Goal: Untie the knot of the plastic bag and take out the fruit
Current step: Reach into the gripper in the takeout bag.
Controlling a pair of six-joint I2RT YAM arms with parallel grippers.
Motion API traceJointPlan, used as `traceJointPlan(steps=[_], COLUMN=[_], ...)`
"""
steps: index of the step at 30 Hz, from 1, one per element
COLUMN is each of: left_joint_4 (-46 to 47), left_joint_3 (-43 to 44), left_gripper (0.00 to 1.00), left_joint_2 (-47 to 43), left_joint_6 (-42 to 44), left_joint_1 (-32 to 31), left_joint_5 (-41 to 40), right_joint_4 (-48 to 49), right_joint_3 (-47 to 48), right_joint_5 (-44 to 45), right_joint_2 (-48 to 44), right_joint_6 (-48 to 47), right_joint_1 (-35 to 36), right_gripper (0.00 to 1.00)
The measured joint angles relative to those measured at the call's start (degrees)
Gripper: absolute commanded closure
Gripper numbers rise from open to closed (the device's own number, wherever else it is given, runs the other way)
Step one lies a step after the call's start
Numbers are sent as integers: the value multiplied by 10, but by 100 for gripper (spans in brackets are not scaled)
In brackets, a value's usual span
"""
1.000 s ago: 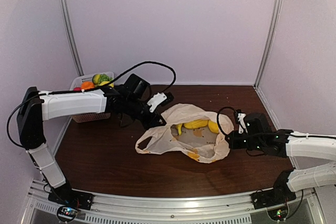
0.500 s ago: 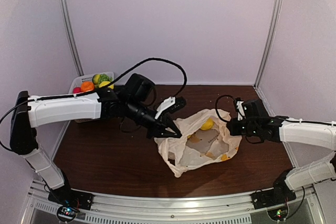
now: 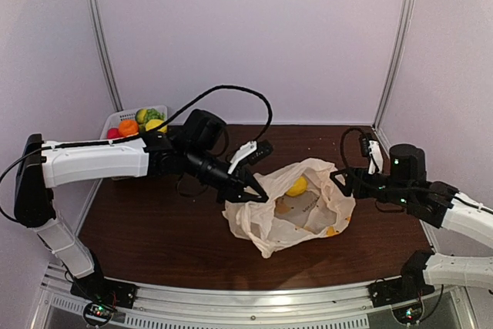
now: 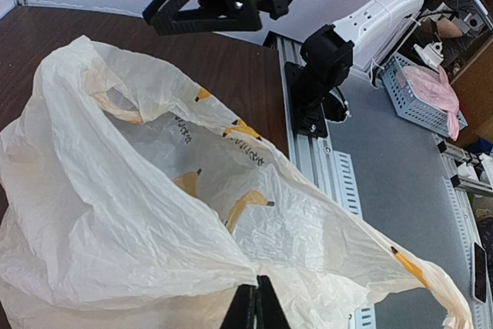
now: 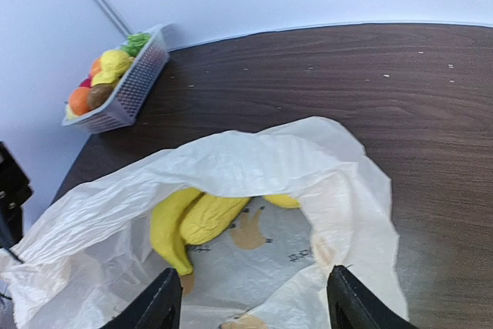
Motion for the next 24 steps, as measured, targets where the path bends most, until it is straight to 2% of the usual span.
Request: traceJointPlan(steps=[3, 7, 11, 17, 24], left_joint_4=[5, 10, 11, 11, 11], left_joint_3=[0, 0, -1, -3, -4], left_gripper=[100, 100, 100, 100, 100], left_joint_2=[0, 0, 0, 0, 0], left_joint_6=[-2, -3, -3, -3, -3], left_joint_1=[0, 0, 0, 0, 0], left_joint_5=[1, 3, 3, 2, 4], right_joint_4=[34, 92, 150, 248, 326], right_joint_3=[-28, -51, -58, -59, -23], right_joint_5=[-44, -69, -64, -33, -25], right_joint_2=[-33, -8, 64, 187, 329], right_joint_6=[19, 38, 53, 83, 93], right_joint_1=[25, 63, 95, 133, 173], right_gripper=[36, 40, 44, 43, 32])
